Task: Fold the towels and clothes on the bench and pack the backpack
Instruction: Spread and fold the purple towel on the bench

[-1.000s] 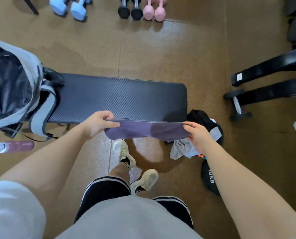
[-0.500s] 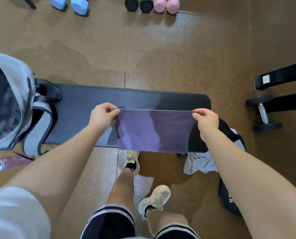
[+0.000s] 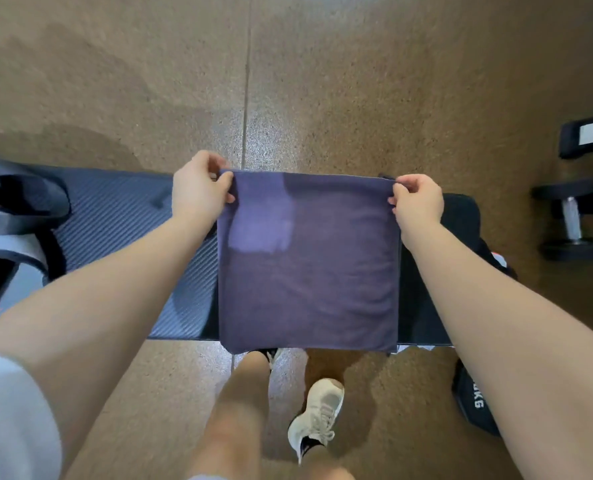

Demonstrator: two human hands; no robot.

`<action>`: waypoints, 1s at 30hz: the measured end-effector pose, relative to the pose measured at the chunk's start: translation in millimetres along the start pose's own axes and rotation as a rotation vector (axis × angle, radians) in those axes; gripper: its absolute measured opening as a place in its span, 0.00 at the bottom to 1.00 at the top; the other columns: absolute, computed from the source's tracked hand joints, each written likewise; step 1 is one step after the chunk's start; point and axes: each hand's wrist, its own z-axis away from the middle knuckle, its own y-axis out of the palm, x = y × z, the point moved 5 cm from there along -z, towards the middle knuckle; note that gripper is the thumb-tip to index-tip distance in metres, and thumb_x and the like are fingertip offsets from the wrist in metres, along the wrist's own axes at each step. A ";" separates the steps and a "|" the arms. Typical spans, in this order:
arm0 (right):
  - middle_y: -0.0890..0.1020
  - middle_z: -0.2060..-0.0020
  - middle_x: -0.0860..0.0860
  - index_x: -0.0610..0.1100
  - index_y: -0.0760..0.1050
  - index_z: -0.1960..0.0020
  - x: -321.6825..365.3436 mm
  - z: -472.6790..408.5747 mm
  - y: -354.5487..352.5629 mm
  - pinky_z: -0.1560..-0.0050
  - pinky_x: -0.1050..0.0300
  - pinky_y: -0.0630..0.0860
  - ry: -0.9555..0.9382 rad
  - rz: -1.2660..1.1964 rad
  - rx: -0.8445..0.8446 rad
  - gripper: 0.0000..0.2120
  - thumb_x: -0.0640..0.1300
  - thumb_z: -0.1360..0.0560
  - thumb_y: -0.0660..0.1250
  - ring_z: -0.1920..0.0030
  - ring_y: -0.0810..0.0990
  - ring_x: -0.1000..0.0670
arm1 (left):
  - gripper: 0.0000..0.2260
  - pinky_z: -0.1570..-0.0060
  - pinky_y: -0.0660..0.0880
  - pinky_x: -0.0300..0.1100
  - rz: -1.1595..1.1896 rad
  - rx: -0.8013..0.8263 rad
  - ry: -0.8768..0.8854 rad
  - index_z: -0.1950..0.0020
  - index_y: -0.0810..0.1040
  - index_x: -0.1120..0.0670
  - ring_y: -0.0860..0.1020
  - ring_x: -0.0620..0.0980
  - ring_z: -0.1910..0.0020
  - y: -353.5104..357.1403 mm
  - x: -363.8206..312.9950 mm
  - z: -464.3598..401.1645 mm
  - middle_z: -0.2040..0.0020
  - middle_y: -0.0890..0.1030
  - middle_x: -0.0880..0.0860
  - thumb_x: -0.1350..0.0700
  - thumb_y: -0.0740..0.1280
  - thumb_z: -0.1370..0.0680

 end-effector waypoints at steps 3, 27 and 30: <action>0.69 0.34 0.47 0.42 0.69 0.35 6.0 21.6 11.6 0.39 0.54 0.72 -0.350 0.257 0.012 0.16 0.39 0.22 0.60 0.41 0.74 0.48 | 0.19 0.44 0.70 0.51 -0.309 -0.040 0.306 0.35 0.70 0.60 0.73 0.58 0.40 13.4 -5.0 28.6 0.34 0.68 0.60 0.60 0.64 0.26; 0.57 0.25 0.43 0.41 0.64 0.28 -169.1 162.6 -6.8 0.28 0.47 0.57 -1.022 0.862 0.229 0.24 0.48 0.22 0.60 0.26 0.59 0.42 | 0.29 0.37 0.67 0.57 -0.734 0.137 0.764 0.33 0.67 0.64 0.69 0.66 0.36 89.5 96.2 213.5 0.32 0.68 0.66 0.47 0.67 0.27; 0.71 0.32 0.42 0.40 0.72 0.36 -172.3 158.6 13.1 0.39 0.47 0.71 -1.174 0.841 0.196 0.24 0.52 0.26 0.59 0.37 0.74 0.41 | 0.31 0.40 0.70 0.54 -0.707 0.150 0.892 0.35 0.70 0.61 0.72 0.62 0.39 108.5 91.7 207.1 0.35 0.72 0.63 0.40 0.61 0.28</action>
